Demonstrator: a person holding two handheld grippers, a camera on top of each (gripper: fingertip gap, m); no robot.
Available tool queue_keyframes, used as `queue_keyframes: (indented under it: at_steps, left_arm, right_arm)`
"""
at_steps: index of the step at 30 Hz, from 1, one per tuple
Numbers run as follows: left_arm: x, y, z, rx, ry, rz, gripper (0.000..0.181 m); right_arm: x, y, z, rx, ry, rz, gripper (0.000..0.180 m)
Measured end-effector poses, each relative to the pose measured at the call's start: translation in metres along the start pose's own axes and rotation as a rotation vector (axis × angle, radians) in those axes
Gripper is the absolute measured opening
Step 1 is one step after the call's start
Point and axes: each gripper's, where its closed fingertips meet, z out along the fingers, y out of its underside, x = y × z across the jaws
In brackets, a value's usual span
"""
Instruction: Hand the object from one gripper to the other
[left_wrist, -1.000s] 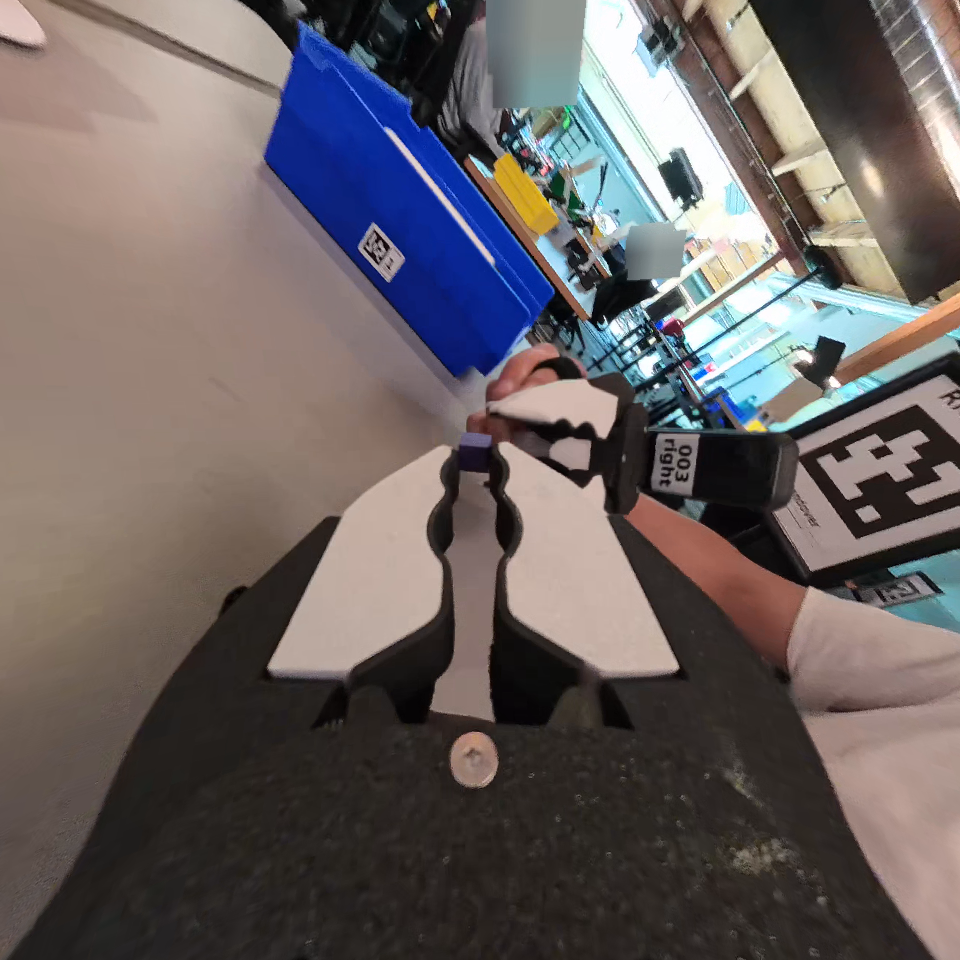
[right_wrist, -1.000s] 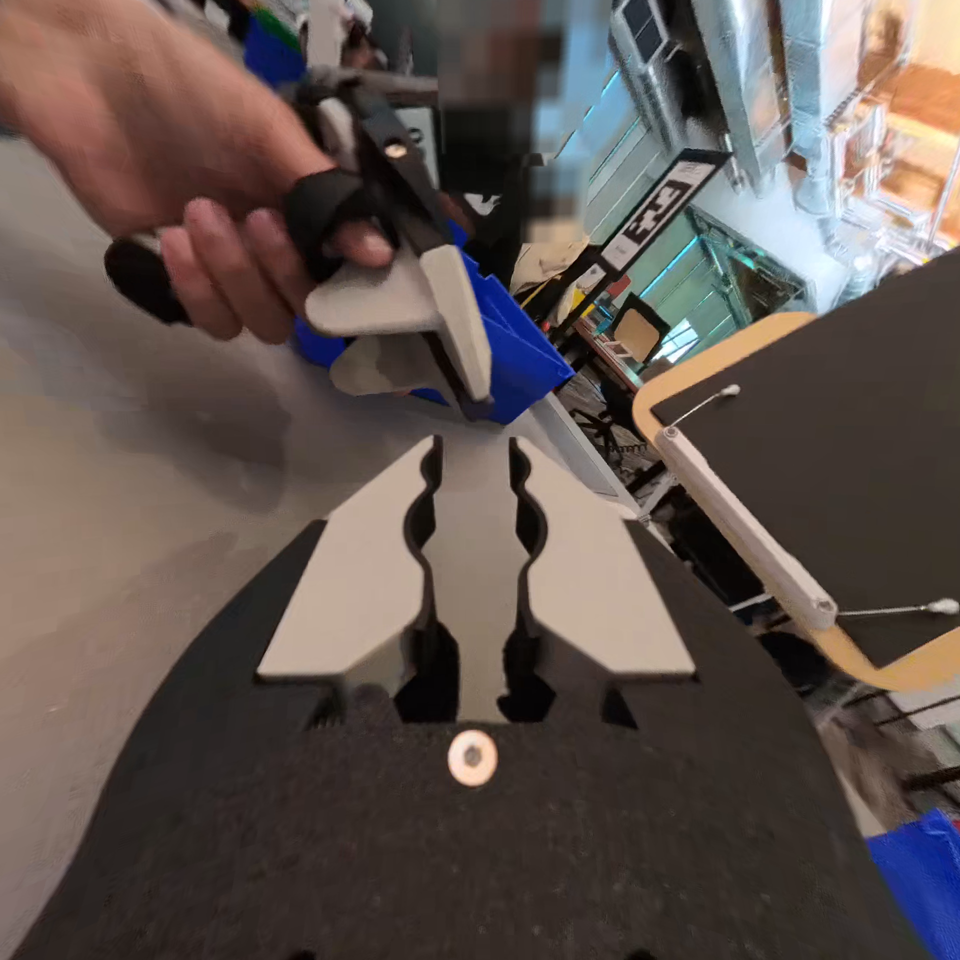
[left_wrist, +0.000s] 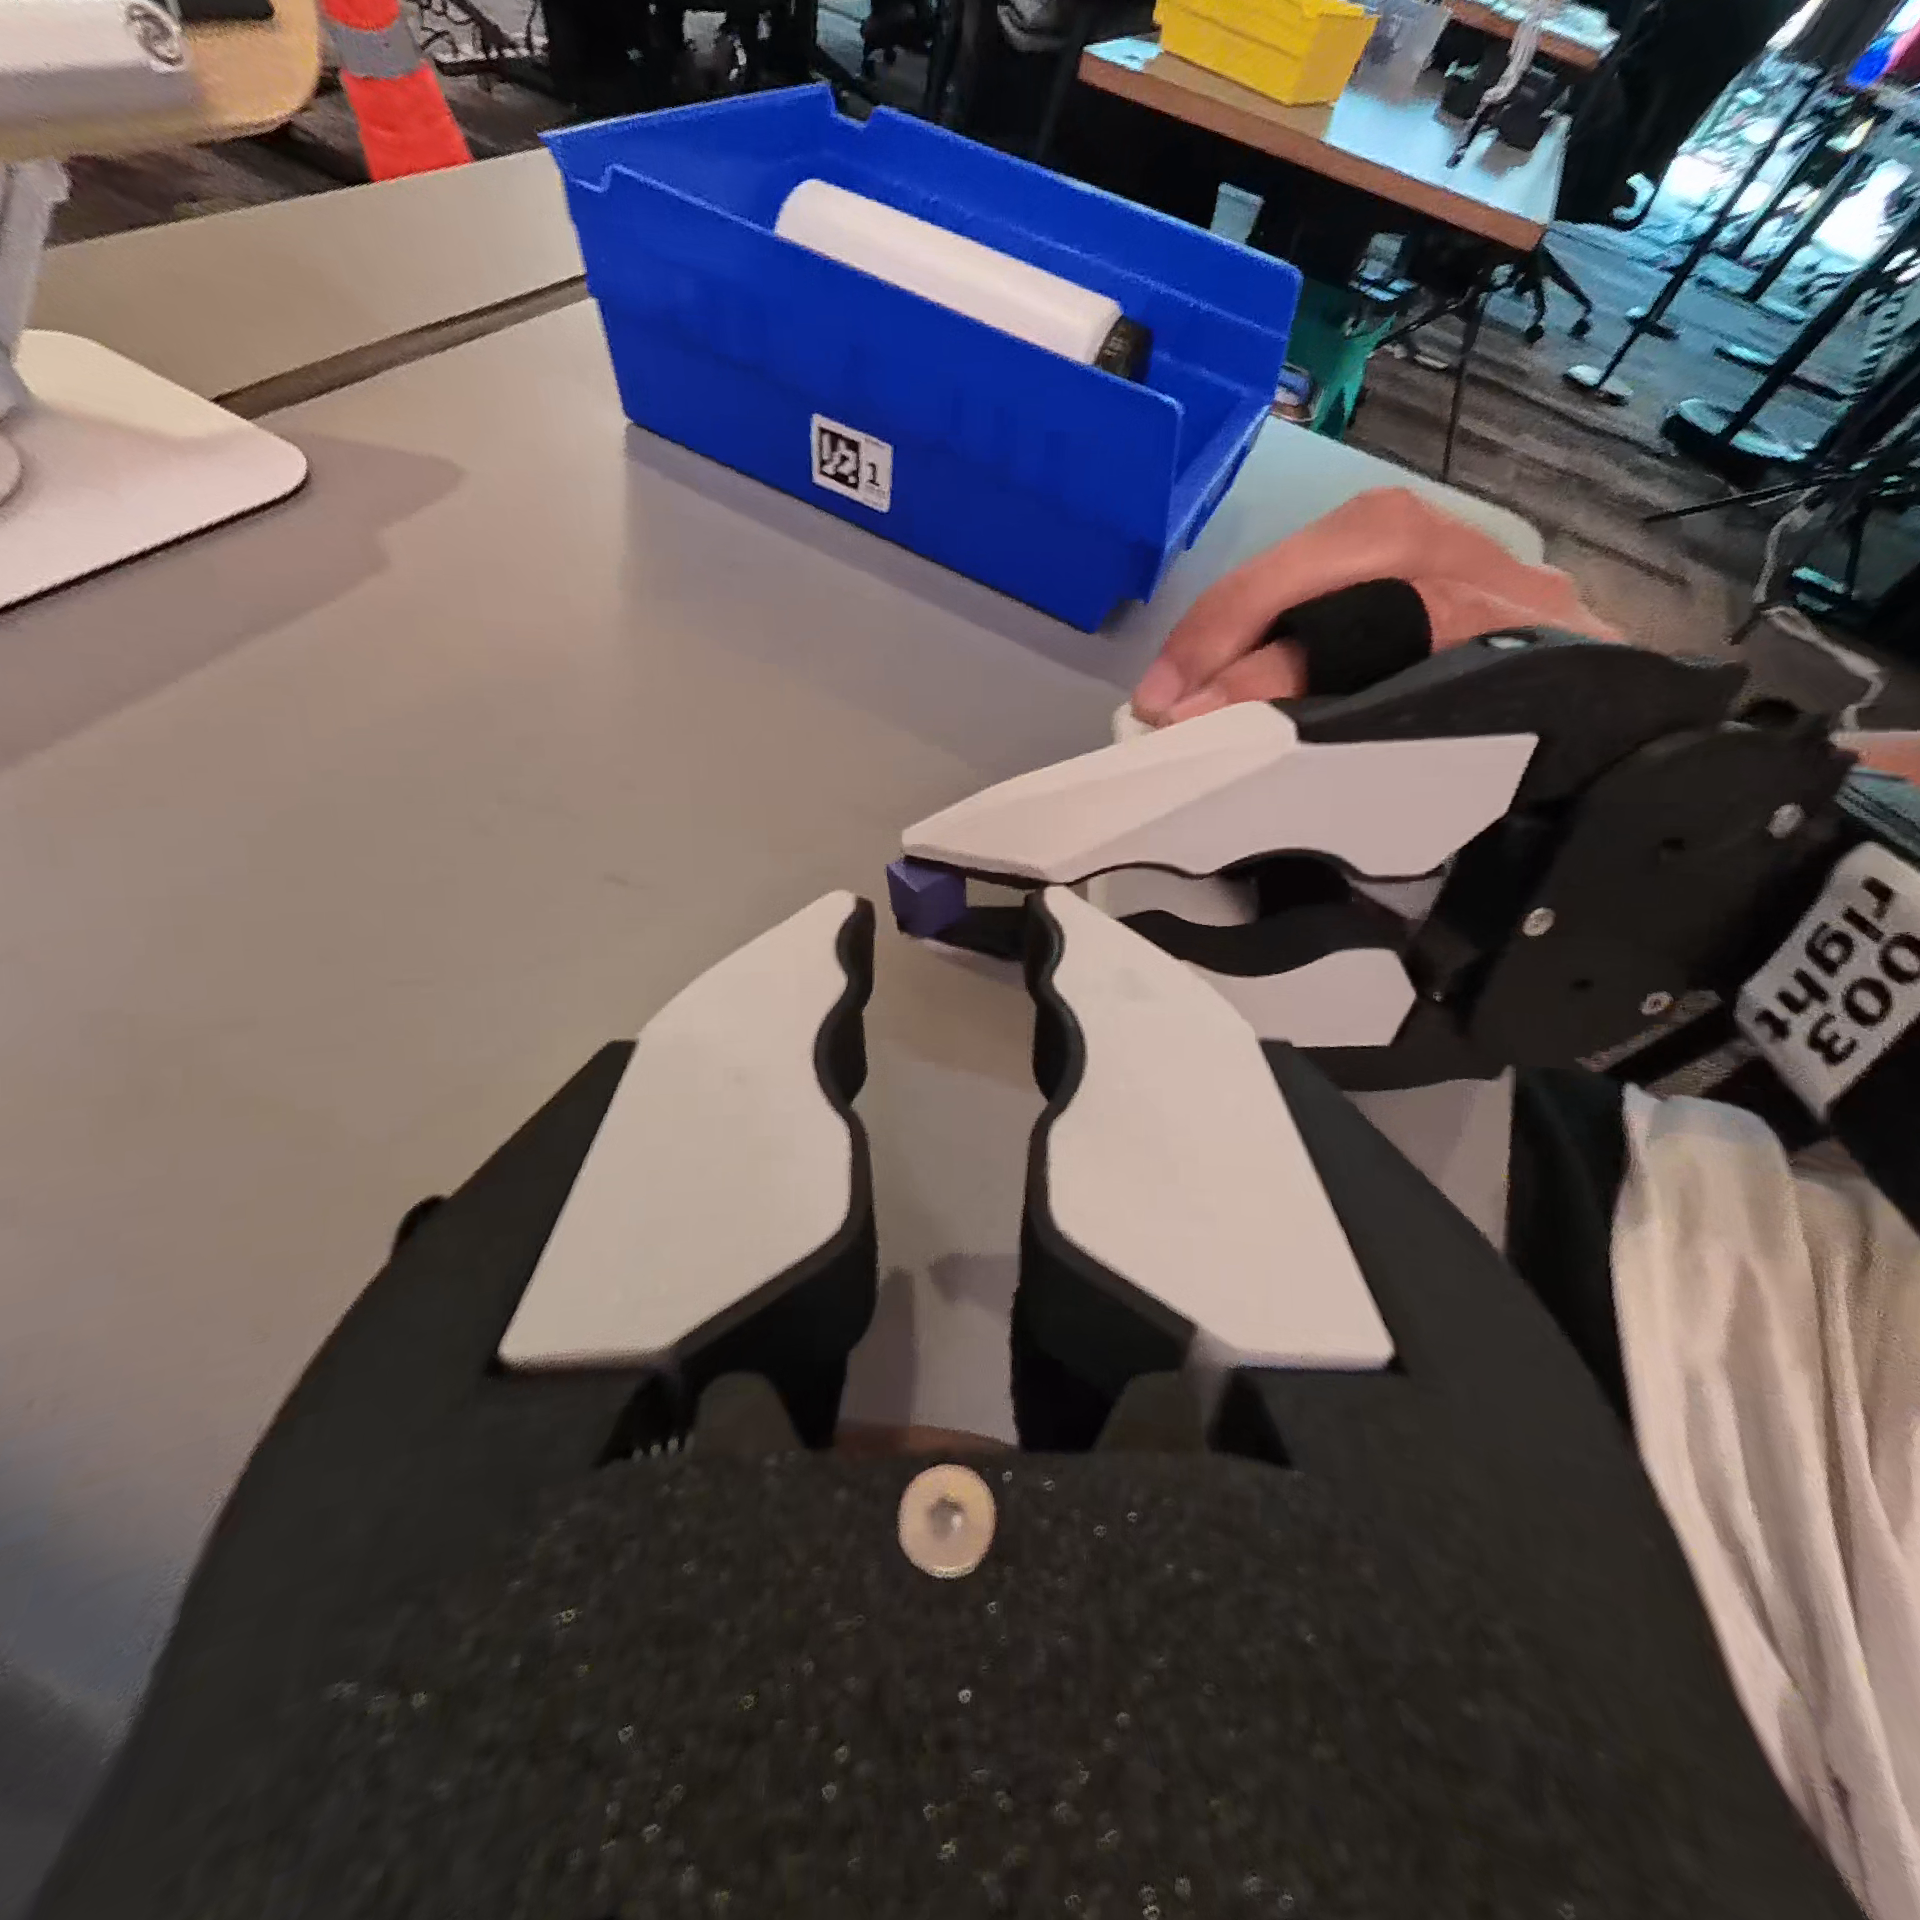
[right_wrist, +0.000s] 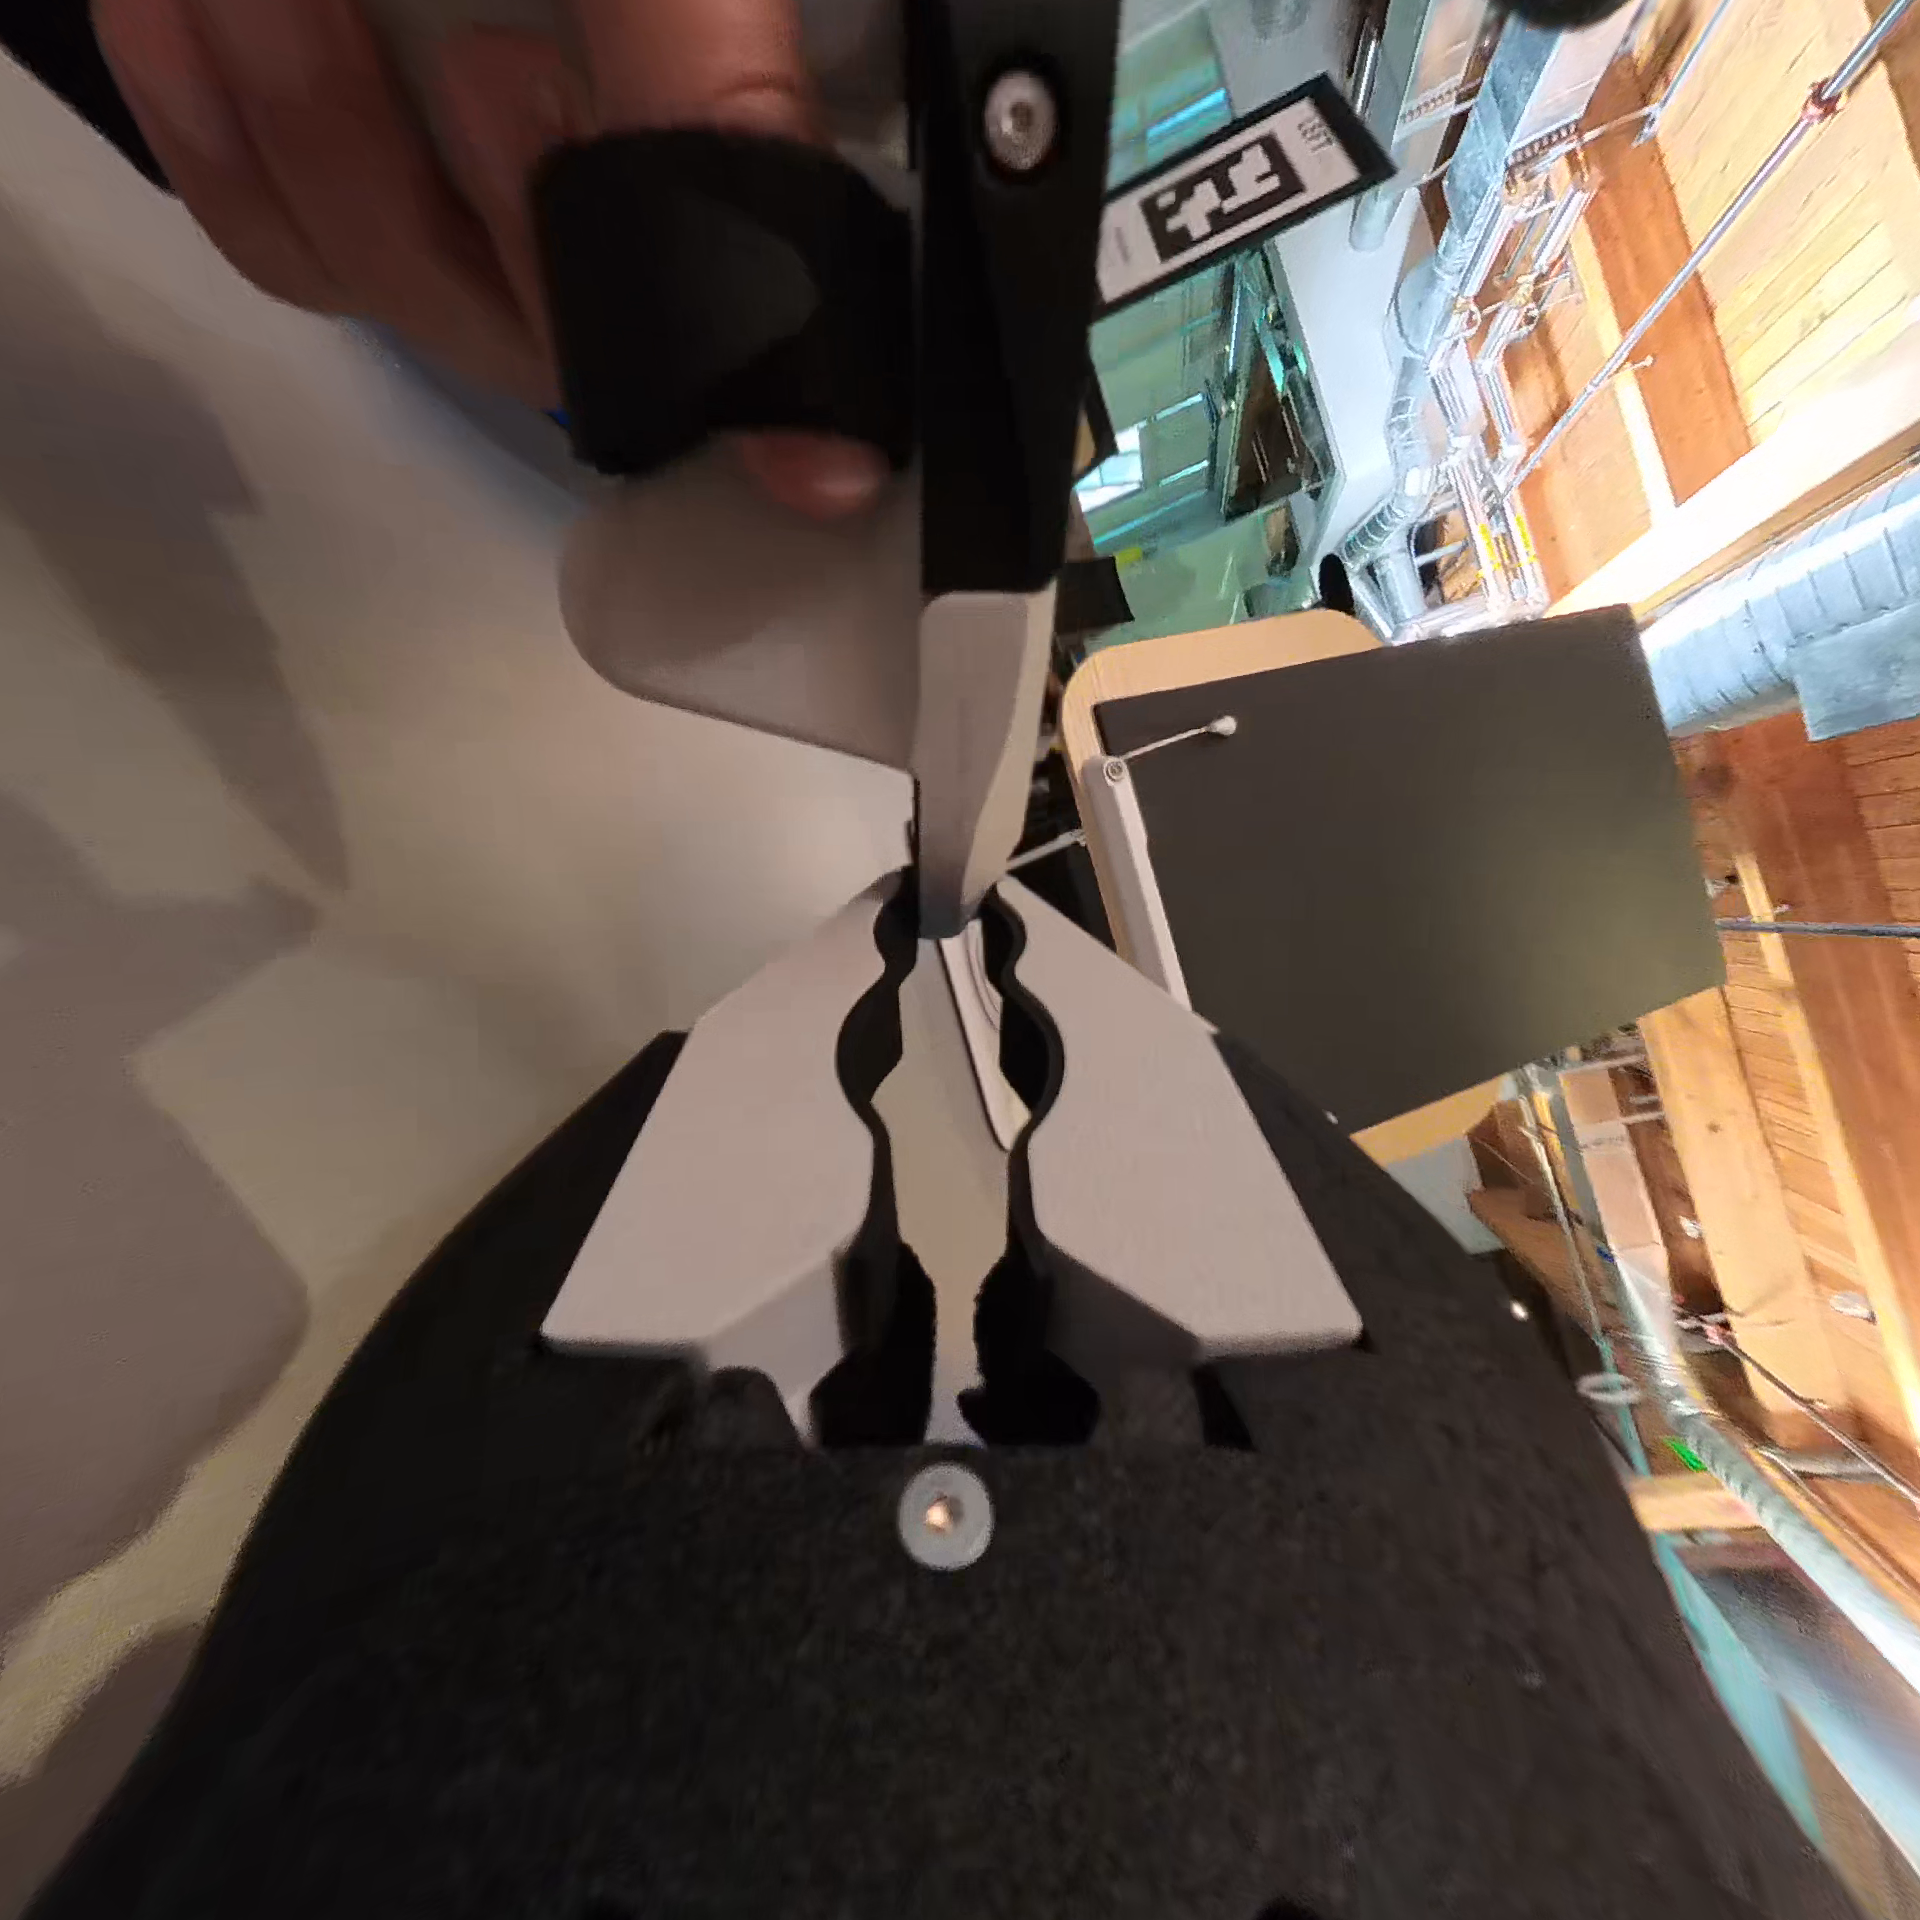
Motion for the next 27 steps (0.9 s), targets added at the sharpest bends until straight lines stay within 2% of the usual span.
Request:
queue_keyframes:
  at_steps: [1, 4, 7, 9, 13, 16, 19, 22, 24, 27]
  left_arm:
    - [0.003, 0.000, 0.000, 0.004, 0.031, -0.002, 0.027]
    - [0.014, 0.003, -0.003, -0.002, 0.142, 0.002, 0.025]
    - [0.018, 0.005, -0.003, 0.003, 0.188, 0.013, 0.022]
    - [0.021, 0.006, -0.006, 0.008, 0.239, -0.004, 0.014]
    - [0.020, 0.003, -0.013, 0.034, 0.322, -0.085, 0.013]
    - [0.021, -0.009, -0.028, 0.119, 0.427, -0.158, 0.013]
    - [0.029, -0.026, -0.050, 0.230, 0.570, -0.199, 0.013]
    - [0.040, -0.032, -0.061, 0.282, 0.609, -0.104, 0.013]
    - [0.047, -0.029, -0.059, 0.279, 0.564, 0.020, 0.013]
    - [0.052, -0.019, -0.046, 0.261, 0.418, 0.265, 0.014]
  right_arm:
    - [0.000, -0.002, -0.002, 0.027, -0.006, 0.010, 0.011]
    - [-0.004, -0.010, -0.010, 0.136, -0.047, 0.053, 0.011]
    - [-0.006, -0.013, -0.013, 0.164, -0.056, 0.062, 0.011]
    - [-0.007, -0.016, -0.014, 0.188, -0.054, 0.067, 0.011]
    - [-0.009, -0.015, -0.014, 0.196, -0.063, 0.125, 0.018]
    - [0.000, -0.009, -0.015, 0.211, -0.124, 0.317, 0.025]
    - [-0.002, -0.009, -0.019, 0.234, -0.416, 0.765, 0.022]
    - [0.004, -0.030, -0.036, 0.378, -0.862, 1.313, 0.029]
    - [0.021, -0.044, -0.046, 0.483, -1.154, 1.693, 0.031]
    - [0.011, -0.053, -0.057, 0.439, -1.538, 1.915, 0.031]
